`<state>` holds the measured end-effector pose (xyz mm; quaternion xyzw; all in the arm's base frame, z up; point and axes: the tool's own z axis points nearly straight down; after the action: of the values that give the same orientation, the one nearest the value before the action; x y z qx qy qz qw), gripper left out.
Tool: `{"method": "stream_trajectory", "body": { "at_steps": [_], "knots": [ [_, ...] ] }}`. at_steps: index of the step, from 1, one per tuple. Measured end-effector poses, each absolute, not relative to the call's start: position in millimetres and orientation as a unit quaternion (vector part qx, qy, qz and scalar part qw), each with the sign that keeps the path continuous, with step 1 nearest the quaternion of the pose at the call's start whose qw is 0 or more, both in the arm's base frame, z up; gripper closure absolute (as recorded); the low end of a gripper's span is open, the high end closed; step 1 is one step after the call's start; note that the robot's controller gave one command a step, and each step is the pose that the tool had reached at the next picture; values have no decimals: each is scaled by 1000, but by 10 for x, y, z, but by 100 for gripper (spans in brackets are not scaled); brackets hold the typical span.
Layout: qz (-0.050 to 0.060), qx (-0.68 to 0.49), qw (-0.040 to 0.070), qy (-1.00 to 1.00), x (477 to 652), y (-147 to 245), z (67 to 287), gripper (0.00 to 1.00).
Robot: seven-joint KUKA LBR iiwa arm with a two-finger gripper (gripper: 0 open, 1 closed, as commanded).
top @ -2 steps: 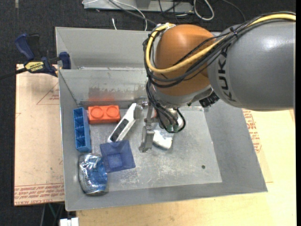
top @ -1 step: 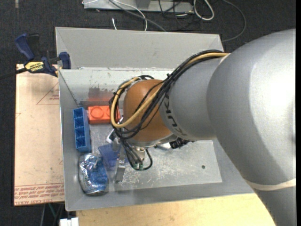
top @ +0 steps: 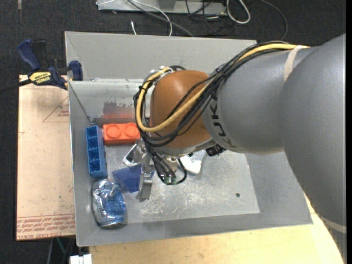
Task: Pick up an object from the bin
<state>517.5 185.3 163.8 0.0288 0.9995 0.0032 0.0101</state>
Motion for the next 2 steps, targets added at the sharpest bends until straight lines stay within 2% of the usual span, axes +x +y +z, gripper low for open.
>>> {"method": "stream_trajectory", "body": {
  "at_steps": [1,2],
  "knots": [
    [2,59,-3,998,5109,1859,694,0],
    [7,123,10,992,5061,1855,694,0]
  ]
}}
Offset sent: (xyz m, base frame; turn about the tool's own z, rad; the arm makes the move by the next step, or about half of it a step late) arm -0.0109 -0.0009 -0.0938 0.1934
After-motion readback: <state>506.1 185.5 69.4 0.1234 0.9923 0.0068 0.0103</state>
